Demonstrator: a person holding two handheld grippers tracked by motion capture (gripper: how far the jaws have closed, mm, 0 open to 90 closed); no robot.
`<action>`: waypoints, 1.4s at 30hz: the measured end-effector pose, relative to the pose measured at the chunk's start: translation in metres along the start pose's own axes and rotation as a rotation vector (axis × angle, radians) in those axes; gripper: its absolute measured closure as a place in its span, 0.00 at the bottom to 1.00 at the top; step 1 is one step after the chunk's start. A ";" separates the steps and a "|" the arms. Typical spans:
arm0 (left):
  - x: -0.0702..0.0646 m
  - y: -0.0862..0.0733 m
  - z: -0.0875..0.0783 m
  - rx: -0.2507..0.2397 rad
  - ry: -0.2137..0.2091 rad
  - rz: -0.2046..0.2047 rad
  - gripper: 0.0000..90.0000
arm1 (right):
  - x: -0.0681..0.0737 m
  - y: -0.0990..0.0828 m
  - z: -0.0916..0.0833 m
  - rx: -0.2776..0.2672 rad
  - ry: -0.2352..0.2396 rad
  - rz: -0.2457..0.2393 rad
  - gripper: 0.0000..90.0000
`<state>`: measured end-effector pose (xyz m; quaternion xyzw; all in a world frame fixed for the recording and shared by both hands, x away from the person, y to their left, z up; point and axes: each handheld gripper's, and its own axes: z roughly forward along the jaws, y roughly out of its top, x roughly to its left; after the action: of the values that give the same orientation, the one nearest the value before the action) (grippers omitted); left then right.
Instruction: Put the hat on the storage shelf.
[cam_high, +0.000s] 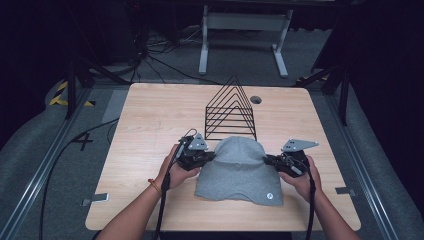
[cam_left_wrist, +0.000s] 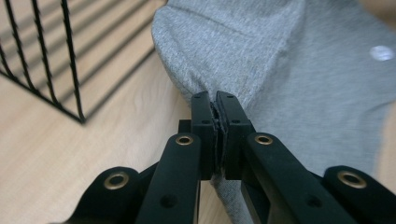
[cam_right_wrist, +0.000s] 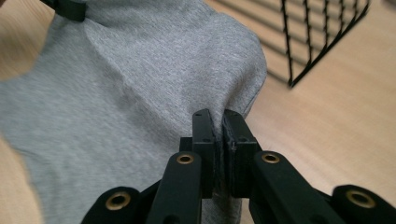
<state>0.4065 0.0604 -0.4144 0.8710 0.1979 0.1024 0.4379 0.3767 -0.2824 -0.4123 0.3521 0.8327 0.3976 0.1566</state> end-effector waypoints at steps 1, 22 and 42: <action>-0.002 0.007 -0.009 -0.028 0.001 0.015 0.97 | 0.002 0.007 -0.011 -0.032 -0.008 -0.019 0.94; 0.009 0.103 -0.087 -0.186 0.093 0.144 0.97 | 0.000 0.102 -0.088 -0.243 -0.073 -0.129 0.95; 0.067 0.178 -0.116 -0.260 0.227 0.127 0.97 | -0.031 0.203 -0.101 -0.315 -0.160 -0.154 0.94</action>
<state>0.4713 0.0773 -0.2017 0.8005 0.1756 0.2523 0.5144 0.4376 -0.2712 -0.1916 0.2890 0.7696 0.4804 0.3055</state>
